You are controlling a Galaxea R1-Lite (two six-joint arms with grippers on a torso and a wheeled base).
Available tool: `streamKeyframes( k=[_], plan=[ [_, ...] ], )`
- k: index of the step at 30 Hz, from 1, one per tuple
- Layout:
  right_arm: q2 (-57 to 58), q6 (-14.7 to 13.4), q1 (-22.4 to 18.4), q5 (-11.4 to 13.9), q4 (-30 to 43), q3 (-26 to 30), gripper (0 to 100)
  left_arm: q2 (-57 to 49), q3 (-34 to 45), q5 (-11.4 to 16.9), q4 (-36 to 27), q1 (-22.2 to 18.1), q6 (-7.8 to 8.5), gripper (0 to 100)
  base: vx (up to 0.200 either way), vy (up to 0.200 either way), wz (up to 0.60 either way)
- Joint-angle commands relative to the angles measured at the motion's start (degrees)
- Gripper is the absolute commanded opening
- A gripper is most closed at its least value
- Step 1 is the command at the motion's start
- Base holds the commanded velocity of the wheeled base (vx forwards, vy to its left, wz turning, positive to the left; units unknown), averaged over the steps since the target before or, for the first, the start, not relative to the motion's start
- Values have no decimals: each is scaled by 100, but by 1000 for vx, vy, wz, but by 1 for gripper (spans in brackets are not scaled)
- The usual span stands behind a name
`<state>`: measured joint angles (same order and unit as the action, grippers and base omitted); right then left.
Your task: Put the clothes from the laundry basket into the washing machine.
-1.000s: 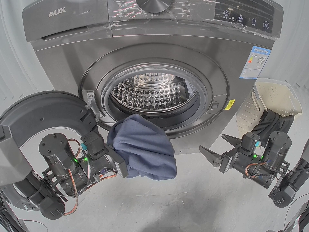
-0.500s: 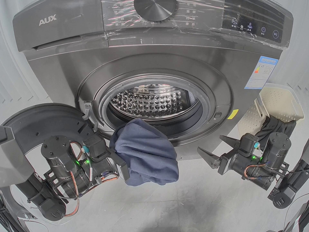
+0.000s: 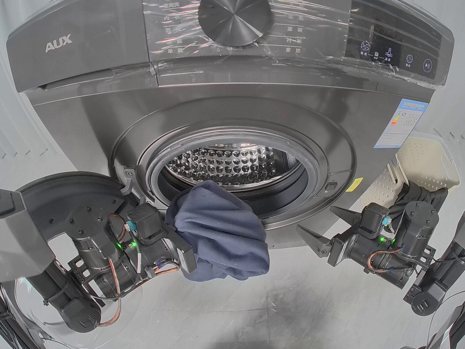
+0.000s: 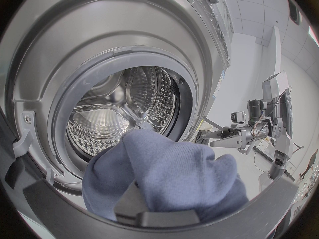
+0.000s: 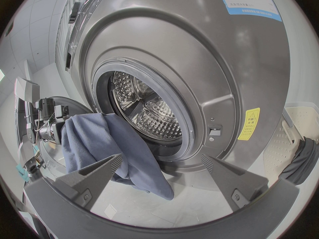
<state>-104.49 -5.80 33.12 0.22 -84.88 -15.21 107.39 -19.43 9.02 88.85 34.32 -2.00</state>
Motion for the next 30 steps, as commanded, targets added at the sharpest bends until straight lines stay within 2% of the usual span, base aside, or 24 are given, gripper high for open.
streamKeyframes(
  k=[1,8,11,19,22,26,30],
  plan=[
    [7,0,10,4,-2,10,100,10,10,-6,1,110,7,0,0,0,0],
    [16,0,28,4,-2,10,100,2,62,-14,10,163,-11,0,0,0,0],
    [16,0,28,4,-11,1,100,10,71,-14,10,172,-11,0,200,0,0],
    [16,-9,89,4,-2,10,100,54,45,-14,10,260,-81,0,0,0,0],
    [25,-9,186,-83,-2,10,100,107,-8,-23,10,260,-81,0,0,0,0],
    [77,-88,300,-189,-2,-43,100,459,-316,-217,-8,462,-99,0,0,0,0],
    [95,-88,344,-189,7,-61,100,898,-694,-252,-25,620,-99,0,0,0,0]
  ],
)
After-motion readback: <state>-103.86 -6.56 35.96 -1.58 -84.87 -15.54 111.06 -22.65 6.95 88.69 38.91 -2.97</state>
